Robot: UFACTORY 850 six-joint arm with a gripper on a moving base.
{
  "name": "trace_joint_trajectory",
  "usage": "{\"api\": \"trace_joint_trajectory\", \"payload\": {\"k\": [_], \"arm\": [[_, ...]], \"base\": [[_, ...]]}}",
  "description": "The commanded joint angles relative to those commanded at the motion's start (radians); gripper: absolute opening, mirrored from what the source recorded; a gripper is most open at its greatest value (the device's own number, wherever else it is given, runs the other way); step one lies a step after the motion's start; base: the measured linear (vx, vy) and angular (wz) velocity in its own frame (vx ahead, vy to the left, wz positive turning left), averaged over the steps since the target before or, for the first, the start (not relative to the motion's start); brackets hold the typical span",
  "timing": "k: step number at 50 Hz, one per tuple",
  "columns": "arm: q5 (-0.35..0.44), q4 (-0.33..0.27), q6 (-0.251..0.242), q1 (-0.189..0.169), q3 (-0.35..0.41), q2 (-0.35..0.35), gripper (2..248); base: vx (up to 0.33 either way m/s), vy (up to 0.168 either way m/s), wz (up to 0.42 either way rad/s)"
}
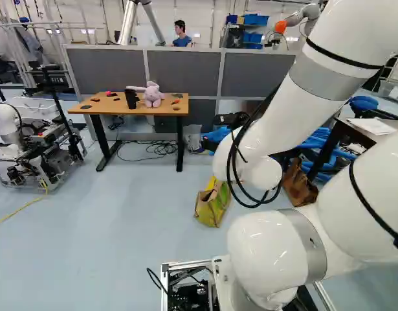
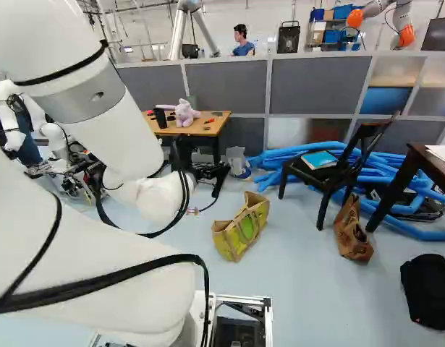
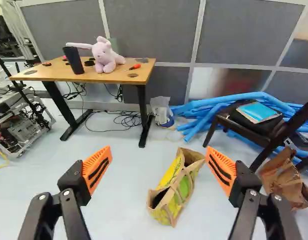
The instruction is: Pick up the bag on the ground and place it on the table
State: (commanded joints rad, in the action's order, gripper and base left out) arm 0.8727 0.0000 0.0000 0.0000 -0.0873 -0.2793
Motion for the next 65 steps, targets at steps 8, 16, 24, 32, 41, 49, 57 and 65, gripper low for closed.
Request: {"api": "trace_joint_trajectory", "payload": {"k": [8, 16, 24, 32, 41, 49, 57, 65], "arm": [[0.000, 0.000, 0.000, 0.000, 0.000, 0.000, 247], [0.000, 0.000, 0.000, 0.000, 0.000, 0.000, 247], [0.000, 0.000, 0.000, 0.000, 0.000, 0.000, 247], [0.000, 0.000, 0.000, 0.000, 0.000, 0.000, 247], [0.000, 0.000, 0.000, 0.000, 0.000, 0.000, 247], [0.000, 0.000, 0.000, 0.000, -0.012, 0.014, 247], [0.000, 0.000, 0.000, 0.000, -0.025, 0.029, 247], [-0.001, 0.000, 0.000, 0.000, -0.039, 0.045, 247]], "base": [[0.219, -0.066, -0.007], [0.226, -0.068, -0.004], [0.220, -0.073, -0.007], [0.220, -0.061, -0.008], [0.206, -0.048, -0.008], [0.205, -0.021, -0.021], [0.048, 0.006, 0.000], [-0.003, 0.000, 0.001]]}}
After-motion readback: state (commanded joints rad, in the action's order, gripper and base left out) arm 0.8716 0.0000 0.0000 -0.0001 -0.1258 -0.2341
